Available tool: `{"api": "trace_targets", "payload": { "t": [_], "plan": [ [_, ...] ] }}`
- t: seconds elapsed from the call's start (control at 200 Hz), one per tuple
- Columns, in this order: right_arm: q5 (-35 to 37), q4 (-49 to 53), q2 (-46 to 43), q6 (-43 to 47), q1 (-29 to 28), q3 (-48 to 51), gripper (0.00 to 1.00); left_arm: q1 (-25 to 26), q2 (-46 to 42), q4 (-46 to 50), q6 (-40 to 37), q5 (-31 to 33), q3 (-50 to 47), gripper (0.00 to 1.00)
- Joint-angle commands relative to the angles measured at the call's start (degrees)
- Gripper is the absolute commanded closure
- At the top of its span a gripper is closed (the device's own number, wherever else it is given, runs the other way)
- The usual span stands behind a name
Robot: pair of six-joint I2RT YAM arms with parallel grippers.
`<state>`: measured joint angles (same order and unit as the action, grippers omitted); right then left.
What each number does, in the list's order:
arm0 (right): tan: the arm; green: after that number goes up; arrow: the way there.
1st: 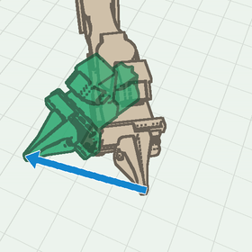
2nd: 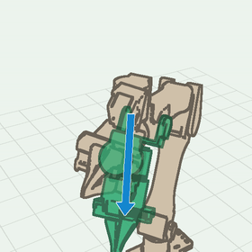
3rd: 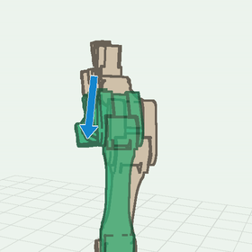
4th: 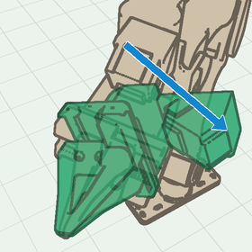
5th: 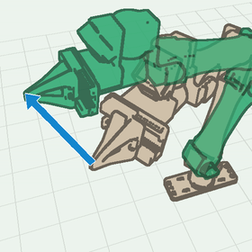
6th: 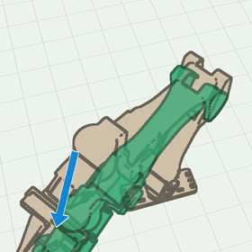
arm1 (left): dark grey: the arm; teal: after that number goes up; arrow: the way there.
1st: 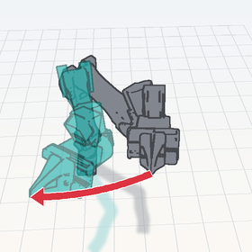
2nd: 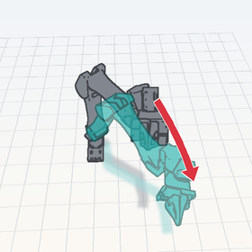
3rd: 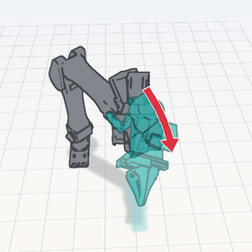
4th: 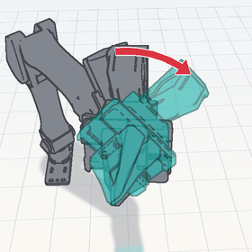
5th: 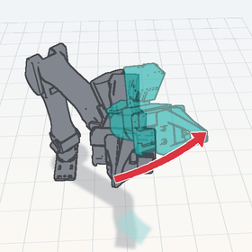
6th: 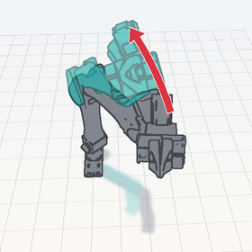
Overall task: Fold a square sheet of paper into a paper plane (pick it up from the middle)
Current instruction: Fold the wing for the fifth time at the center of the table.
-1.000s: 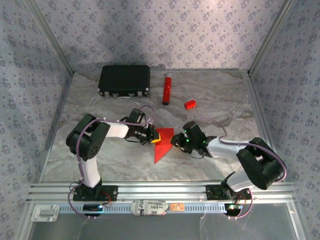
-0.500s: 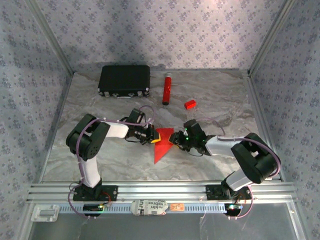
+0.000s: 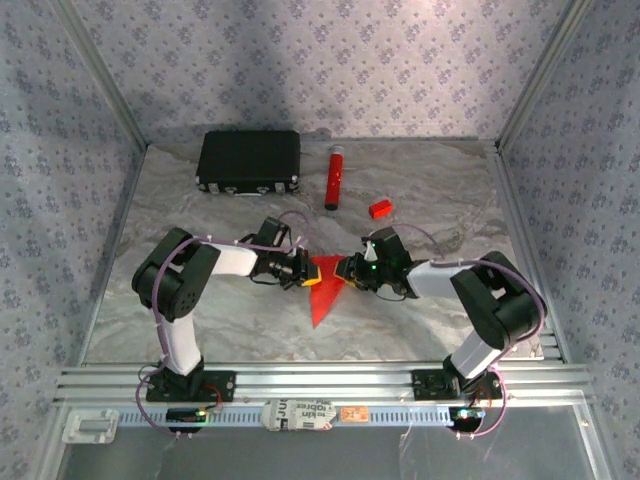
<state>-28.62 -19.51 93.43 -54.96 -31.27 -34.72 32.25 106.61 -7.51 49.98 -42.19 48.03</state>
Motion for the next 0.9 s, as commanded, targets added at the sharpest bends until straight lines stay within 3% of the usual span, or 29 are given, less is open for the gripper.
{"api": "trace_targets", "payload": {
  "t": [0.0, 0.46, 0.645, 0.74, 0.894],
  "plan": [
    [-3.5, 1.31, 1.71, 3.15, 1.11, -1.65, 0.69, -0.69, 0.02, 3.99, -1.09, 0.62, -1.65, 1.0],
    [-7.47, 5.15, 3.8, 7.16, 3.18, -4.72, 0.7, -0.64, -0.52, 5.05, -1.42, 0.71, -1.12, 1.0],
    [-9.63, 6.81, 6.23, 8.88, 4.15, -6.68, 0.81, -0.67, -0.95, 4.54, -1.27, 0.79, -1.36, 1.0],
    [-6.29, 6.06, 4.88, 6.88, 4.71, -5.14, 0.9, -1.0, -1.44, 2.93, -0.61, -0.8, -1.4, 1.0],
    [-3.05, 2.12, 1.05, 2.19, 3.88, -1.86, 0.96, -1.74, -4.57, 0.3, 2.04, -2.22, -0.97, 0.93]
  ]
}}
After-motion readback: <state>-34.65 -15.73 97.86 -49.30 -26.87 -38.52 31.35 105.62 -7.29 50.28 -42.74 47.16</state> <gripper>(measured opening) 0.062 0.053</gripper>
